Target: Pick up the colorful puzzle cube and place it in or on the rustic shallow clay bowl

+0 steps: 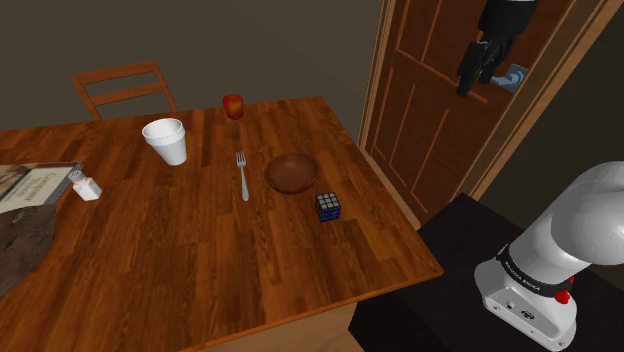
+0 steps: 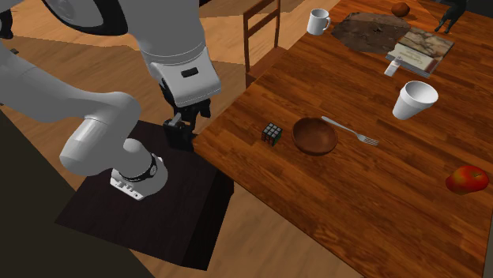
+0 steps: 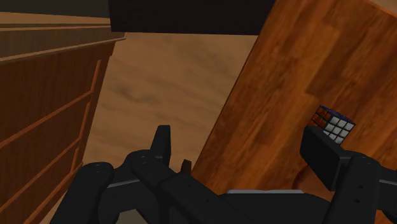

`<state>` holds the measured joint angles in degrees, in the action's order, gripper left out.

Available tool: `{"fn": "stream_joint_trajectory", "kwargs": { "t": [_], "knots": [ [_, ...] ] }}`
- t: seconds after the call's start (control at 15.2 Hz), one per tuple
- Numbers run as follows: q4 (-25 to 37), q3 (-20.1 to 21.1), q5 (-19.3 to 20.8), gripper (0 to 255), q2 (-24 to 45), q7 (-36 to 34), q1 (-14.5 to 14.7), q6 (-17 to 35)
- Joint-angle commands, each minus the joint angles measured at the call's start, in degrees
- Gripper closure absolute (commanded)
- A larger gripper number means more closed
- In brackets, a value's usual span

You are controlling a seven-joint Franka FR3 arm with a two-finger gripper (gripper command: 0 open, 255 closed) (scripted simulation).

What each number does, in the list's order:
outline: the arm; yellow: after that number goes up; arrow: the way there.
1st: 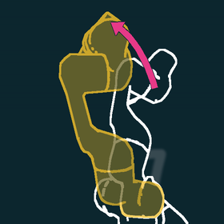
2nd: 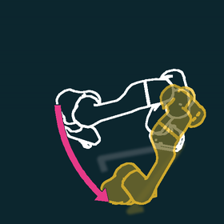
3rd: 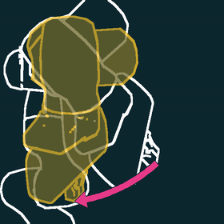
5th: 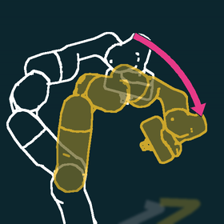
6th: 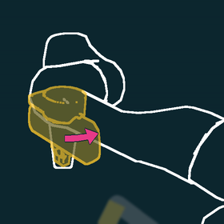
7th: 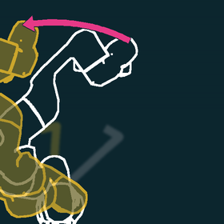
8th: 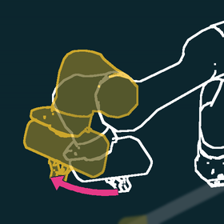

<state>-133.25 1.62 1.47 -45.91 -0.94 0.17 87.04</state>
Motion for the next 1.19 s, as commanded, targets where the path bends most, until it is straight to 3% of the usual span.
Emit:
{"fn": "stream_joint_trajectory", "kwargs": {
  "t": [0.0, 0.53, 1.12],
  "knots": [
    [0.00, 0.00, 0.00, 0, 0.00, 0.00, 0.00, 0.00],
    [-7.84, 7.07, -5.31, 0, 4.59, -8.80, 2.01, 12.59],
    [-10.71, 15.57, -9.33, 0, 16.68, -18.57, 3.72, 28.18]
  ]
}}
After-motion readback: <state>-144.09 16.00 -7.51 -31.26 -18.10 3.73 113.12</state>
